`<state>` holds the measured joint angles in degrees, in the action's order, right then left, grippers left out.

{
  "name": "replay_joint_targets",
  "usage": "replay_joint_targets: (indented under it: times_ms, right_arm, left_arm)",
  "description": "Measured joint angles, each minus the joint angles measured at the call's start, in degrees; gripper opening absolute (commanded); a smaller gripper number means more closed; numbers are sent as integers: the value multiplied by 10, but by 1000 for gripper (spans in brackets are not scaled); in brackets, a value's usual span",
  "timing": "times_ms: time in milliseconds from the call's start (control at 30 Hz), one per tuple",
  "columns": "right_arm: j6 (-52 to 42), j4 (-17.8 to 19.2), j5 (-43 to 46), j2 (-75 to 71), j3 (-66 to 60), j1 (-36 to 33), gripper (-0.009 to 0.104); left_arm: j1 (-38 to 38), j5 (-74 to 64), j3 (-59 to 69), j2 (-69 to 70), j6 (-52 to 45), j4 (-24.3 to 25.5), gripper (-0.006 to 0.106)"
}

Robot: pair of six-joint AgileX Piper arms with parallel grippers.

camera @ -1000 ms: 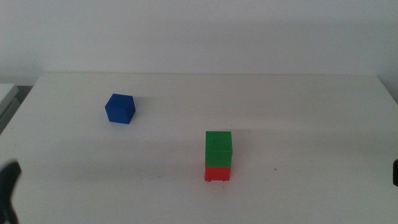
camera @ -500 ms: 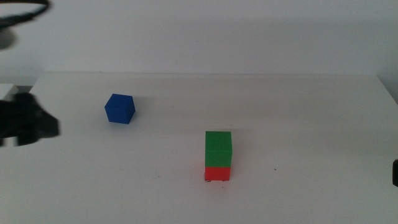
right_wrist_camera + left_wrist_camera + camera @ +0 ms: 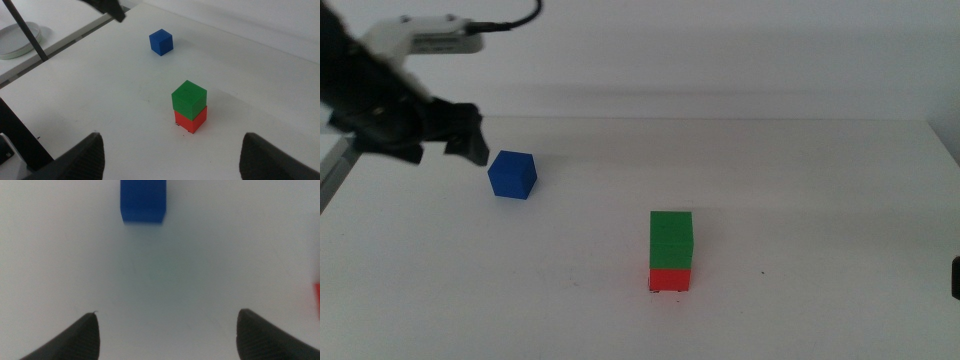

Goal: Stack red cubes first, then green, then blue cubes in a specific spot.

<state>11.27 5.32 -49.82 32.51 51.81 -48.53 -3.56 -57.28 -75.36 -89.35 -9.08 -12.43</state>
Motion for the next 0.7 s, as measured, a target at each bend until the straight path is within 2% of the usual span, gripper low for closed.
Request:
replay_joint_targets:
  times_ms: [167,533,700]
  right_arm:
    - [0,0,0,0,0,0,85]
    - [0,-1,0,0,0,0,85]
    - [0,-1,0,0,0,0,85]
  left_arm:
    - [-29,1,-115,-109,-10,42,94]
    - [-44,-76,-345,-320,-14,65,94]
    - [-44,-96,-385,-372,-14,73,94]
